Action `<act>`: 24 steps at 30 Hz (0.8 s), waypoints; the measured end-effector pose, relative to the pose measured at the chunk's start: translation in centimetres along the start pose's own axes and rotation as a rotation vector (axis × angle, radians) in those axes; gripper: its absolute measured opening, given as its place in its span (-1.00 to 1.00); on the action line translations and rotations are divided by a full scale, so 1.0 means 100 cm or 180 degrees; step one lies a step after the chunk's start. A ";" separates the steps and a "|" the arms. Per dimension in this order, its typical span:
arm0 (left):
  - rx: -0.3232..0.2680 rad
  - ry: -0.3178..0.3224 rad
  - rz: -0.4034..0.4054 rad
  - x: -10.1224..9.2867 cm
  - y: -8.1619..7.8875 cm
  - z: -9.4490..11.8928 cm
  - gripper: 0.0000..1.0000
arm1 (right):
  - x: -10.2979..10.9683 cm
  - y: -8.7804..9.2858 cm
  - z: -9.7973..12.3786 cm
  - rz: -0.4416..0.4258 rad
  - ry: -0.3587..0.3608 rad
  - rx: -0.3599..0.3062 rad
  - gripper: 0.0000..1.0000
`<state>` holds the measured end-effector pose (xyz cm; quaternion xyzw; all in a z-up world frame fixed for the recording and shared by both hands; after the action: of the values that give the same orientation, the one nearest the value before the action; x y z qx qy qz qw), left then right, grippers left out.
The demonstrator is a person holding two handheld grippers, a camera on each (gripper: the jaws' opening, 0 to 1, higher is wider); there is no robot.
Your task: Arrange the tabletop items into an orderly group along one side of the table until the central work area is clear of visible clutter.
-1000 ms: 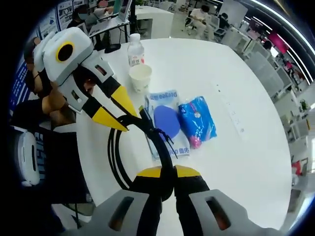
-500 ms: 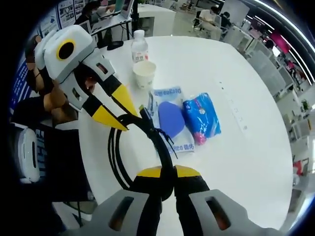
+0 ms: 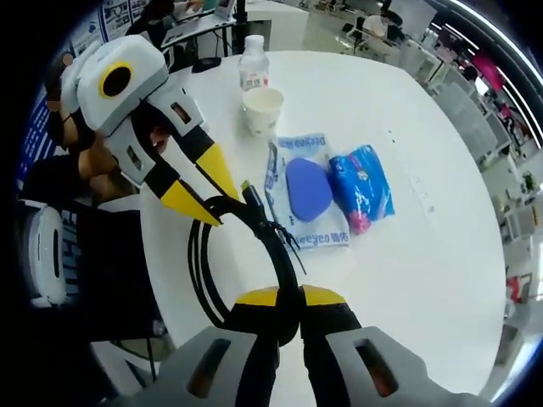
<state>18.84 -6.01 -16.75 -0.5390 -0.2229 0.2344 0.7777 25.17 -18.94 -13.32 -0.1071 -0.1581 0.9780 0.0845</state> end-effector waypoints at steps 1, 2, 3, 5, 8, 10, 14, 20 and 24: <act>0.0004 0.0006 -0.0004 -0.001 0.000 0.000 -0.84 | 0.001 0.001 0.000 -0.0001 -0.0003 0.0014 -0.90; 0.0010 0.0013 -0.0008 -0.002 0.000 -0.001 -0.84 | 0.003 0.002 0.000 0.0006 -0.0002 0.0020 -0.90; 0.0016 0.0018 -0.0017 -0.004 0.001 0.000 -0.84 | 0.003 0.003 0.000 0.0003 -0.0002 0.0022 -0.90; 0.0022 0.0037 -0.0029 -0.008 0.002 0.000 -0.84 | 0.007 0.006 0.000 -0.0007 -0.0008 0.0037 -0.90; 0.0029 0.0058 -0.0038 -0.010 0.002 0.000 -0.84 | 0.012 0.009 0.000 -0.0012 -0.0014 0.0038 -0.90; 0.0036 0.0079 -0.0042 -0.013 0.003 0.000 -0.83 | 0.015 0.011 -0.001 -0.0012 -0.0015 0.0048 -0.90; 0.0056 0.0107 -0.0050 -0.020 0.007 0.001 -0.83 | 0.021 0.014 -0.002 -0.0011 -0.0024 0.0074 -0.90; 0.0056 0.0124 -0.0066 -0.025 0.008 0.004 -0.83 | 0.024 0.016 -0.003 -0.0020 -0.0040 0.0070 -0.90; 0.0060 0.0132 -0.0072 -0.025 0.009 0.005 -0.83 | 0.025 0.015 -0.004 -0.0036 -0.0068 0.0069 -0.90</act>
<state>16.43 -6.92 -17.68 -0.5339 -0.2106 0.2164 0.7898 22.68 -19.75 -14.60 -0.0948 -0.1490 0.9802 0.0894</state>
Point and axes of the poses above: the point that each gripper's makers call its tool centre point, and the gripper's own axes: z roughly backward along the fingers, x roughly to its left, y roughly out of its underside, the point moved 7 cm from there along z, roughly backward along the fingers, and after that the axes turned 3 degrees about y, right-handed, at the moved point
